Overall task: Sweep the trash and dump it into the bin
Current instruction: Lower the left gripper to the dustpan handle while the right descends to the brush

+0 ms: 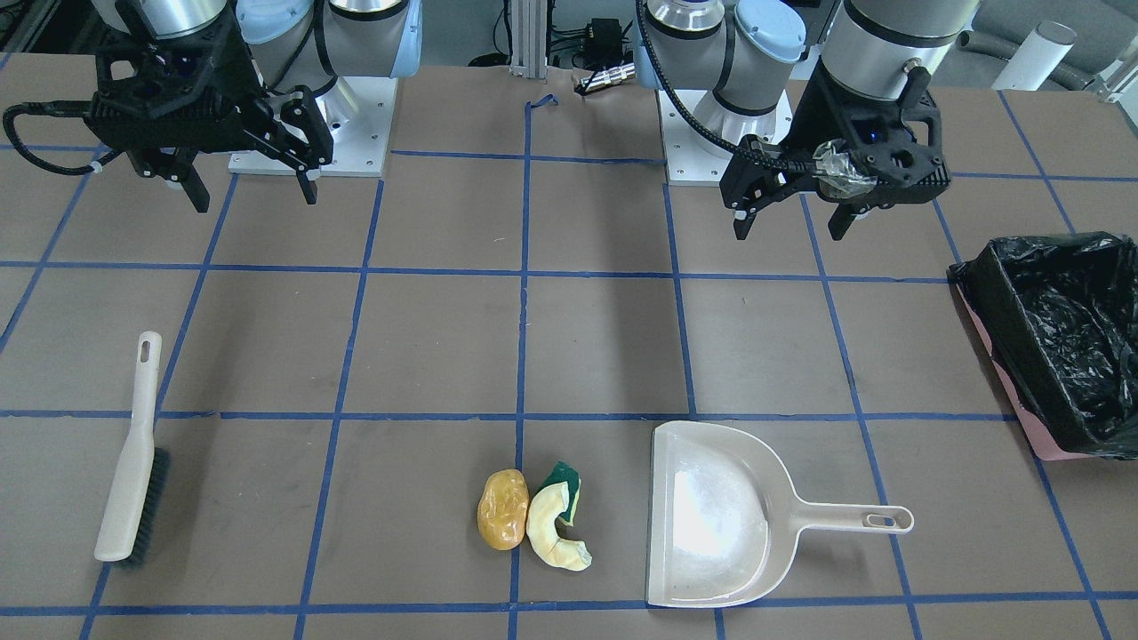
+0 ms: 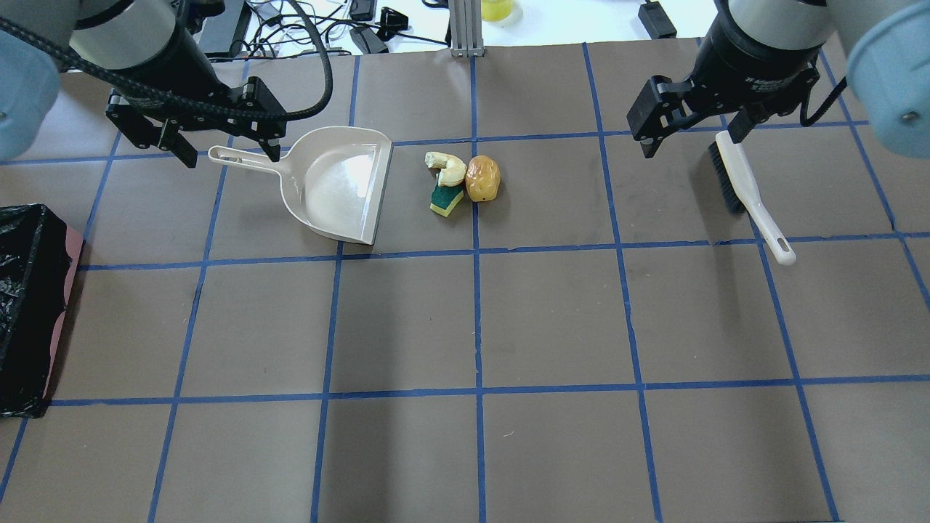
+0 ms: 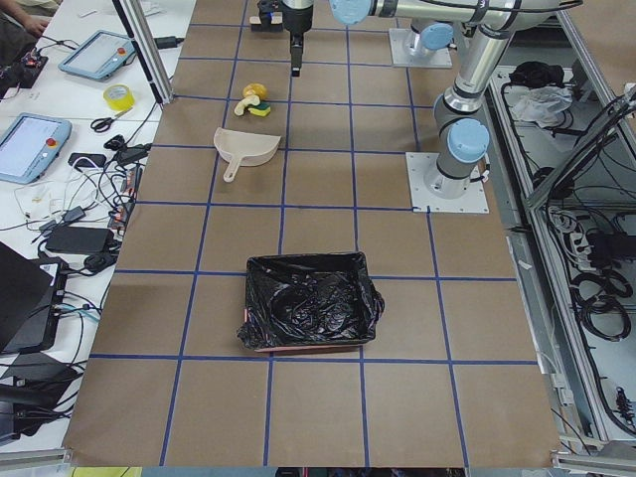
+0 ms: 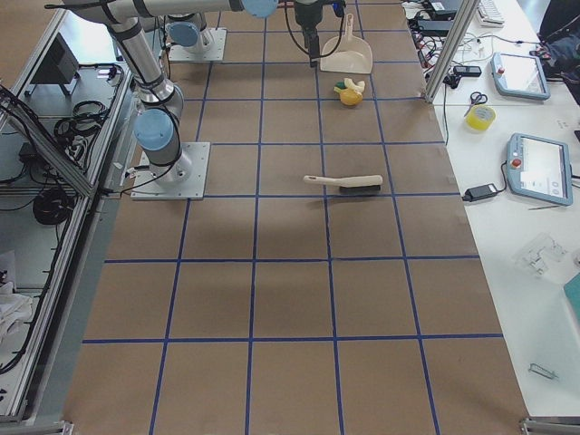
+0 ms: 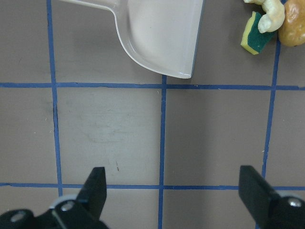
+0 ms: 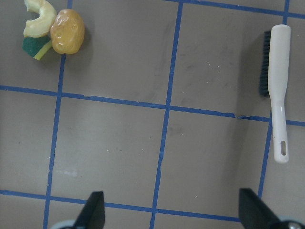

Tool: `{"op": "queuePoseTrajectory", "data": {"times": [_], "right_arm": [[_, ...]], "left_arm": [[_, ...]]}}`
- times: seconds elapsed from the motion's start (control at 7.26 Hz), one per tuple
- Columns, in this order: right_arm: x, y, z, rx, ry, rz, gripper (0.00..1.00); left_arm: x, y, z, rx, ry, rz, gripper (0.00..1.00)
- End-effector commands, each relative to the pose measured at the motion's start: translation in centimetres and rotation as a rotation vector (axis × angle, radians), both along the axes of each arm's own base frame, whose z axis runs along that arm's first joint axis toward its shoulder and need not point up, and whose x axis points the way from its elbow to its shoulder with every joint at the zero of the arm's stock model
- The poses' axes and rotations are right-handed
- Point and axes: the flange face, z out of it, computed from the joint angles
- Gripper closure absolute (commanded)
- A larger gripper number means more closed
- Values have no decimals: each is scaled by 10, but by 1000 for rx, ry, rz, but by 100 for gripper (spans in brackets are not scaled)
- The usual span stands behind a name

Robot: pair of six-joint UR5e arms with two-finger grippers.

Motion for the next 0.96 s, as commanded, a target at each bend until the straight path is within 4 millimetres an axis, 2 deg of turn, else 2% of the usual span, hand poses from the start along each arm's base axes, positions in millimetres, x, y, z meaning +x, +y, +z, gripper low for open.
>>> {"op": "queuePoseTrajectory", "data": {"times": [0.0, 0.28, 0.41, 0.55, 0.69, 0.83], "right_arm": [[0, 0, 0, -3, 1, 0, 0], [-7, -6, -3, 1, 3, 0, 0], [-11, -5, -4, 9, 32, -2, 0], [-8, -9, -7, 4, 20, -11, 0], [-12, -34, -48, 94, 36, -2, 0], [-25, -55, -79, 146, 34, -21, 0]], "left_arm": [[1, -1, -1, 2, -2, 0, 0], [2, -1, 0, -2, -4, -9, 0], [9, -4, 1, -9, 2, -41, 0], [10, -5, -8, 8, -19, -185, 0], [17, -10, -14, 21, -26, -309, 0], [46, -22, -25, 38, -26, -406, 0]]}}
